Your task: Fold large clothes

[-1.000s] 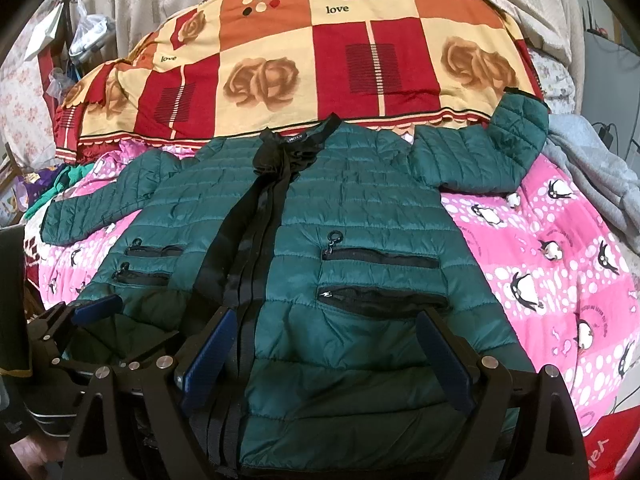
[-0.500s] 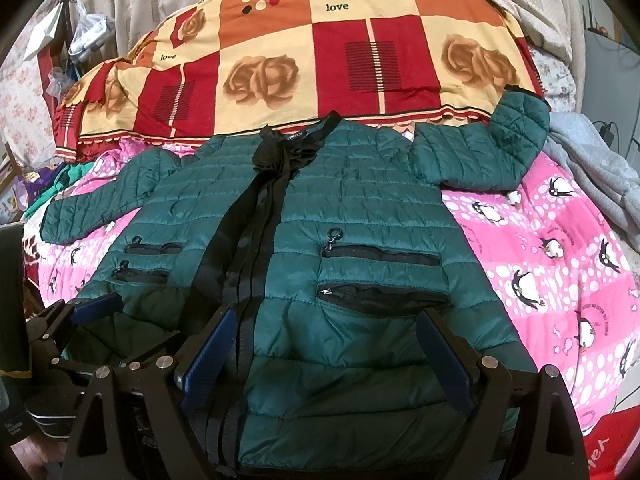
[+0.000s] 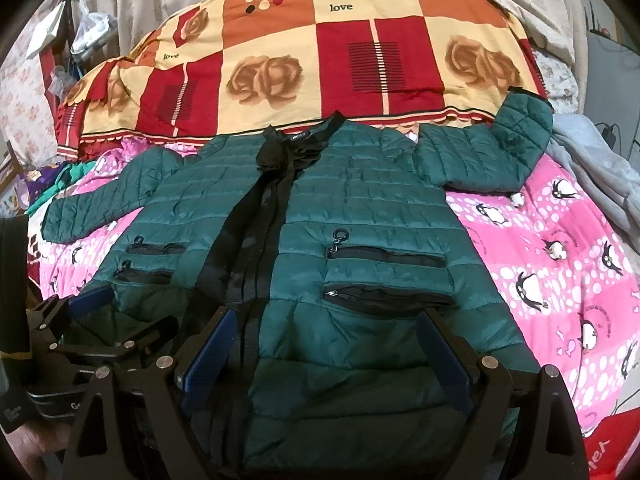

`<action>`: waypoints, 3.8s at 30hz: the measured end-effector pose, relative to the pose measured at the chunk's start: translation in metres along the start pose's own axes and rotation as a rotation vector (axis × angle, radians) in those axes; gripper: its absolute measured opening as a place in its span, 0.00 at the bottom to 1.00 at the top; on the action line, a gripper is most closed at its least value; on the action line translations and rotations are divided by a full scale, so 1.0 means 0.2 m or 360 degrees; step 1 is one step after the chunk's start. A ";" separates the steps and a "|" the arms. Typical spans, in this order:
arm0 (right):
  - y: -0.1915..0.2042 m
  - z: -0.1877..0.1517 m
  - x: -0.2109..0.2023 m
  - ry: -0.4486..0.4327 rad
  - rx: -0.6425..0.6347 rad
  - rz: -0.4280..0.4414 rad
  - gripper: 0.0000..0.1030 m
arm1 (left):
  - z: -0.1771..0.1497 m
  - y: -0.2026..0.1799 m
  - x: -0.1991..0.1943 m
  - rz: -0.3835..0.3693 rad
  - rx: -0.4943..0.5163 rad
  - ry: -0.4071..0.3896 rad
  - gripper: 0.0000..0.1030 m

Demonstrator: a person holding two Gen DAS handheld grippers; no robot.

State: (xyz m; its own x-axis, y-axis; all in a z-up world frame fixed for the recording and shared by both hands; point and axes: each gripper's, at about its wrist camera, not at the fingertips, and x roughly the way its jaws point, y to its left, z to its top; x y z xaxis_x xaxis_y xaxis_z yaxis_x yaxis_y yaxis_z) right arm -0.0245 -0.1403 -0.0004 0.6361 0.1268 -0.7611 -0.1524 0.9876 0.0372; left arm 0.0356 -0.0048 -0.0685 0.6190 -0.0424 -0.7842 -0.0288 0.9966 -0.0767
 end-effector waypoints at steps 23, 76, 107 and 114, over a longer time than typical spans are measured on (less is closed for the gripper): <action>-0.20 0.37 0.12 -0.0194 -0.0053 -0.0043 0.87 | 0.57 0.38 -0.07 0.0010 -0.0202 -0.0105 1.00; -0.36 0.30 0.21 -0.0442 0.0050 -0.0268 0.87 | 0.37 0.44 0.10 0.0112 -0.0159 -0.0327 1.00; -0.43 0.34 0.27 -0.0255 -0.0087 -0.0440 0.87 | 0.36 0.52 0.14 0.0016 -0.0293 -0.0235 1.00; -0.43 0.34 0.28 -0.0246 -0.0083 -0.0429 0.87 | 0.36 0.53 0.13 0.0039 -0.0328 -0.0244 1.00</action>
State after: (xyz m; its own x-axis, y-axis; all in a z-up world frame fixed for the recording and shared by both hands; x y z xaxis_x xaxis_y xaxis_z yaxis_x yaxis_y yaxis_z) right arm 0.0750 -0.2127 -0.0017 0.7657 -0.1226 -0.6315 0.0015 0.9820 -0.1888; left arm 0.1049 0.1049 -0.0540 0.7275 0.0082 -0.6861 -0.1948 0.9612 -0.1951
